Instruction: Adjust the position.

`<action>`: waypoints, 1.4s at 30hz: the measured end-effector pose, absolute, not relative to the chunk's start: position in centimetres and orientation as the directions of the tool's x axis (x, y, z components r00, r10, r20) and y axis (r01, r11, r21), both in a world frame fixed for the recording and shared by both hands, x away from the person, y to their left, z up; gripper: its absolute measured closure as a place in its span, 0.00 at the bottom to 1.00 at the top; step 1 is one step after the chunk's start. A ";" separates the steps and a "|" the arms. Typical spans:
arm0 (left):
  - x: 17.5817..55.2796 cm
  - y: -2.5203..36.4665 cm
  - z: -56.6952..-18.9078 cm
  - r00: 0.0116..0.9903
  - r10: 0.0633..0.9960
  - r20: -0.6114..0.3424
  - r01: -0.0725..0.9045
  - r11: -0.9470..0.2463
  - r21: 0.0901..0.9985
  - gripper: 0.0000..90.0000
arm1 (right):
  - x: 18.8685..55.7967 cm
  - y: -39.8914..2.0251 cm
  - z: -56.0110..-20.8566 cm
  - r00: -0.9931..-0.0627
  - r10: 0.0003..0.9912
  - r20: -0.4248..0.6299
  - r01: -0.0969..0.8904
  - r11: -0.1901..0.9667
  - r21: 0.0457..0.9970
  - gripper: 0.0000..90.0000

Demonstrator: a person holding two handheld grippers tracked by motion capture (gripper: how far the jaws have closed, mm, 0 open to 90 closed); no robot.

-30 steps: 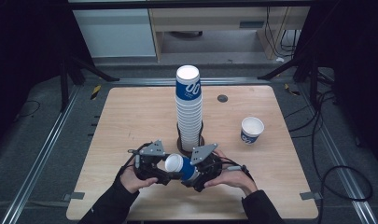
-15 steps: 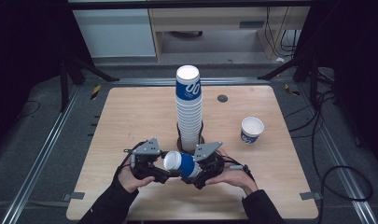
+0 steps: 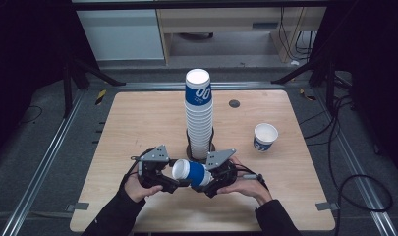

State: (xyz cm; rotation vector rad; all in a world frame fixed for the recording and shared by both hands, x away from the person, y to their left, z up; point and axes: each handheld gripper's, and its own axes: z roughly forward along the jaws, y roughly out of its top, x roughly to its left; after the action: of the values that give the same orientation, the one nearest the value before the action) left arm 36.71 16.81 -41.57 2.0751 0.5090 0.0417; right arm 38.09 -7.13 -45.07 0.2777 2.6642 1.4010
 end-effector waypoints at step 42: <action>37.6 19.0 -41.4 0.924 0.345 -0.165 0.322 -0.467 0.823 0.27 | 38.2 -9.7 -43.1 -0.967 0.256 0.014 0.143 0.492 0.859 0.09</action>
State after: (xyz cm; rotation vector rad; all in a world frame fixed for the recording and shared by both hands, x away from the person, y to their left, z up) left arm 37.62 18.97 -41.43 2.0916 0.4754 0.0302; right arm 38.23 -9.70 -43.13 0.3511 2.6126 1.4862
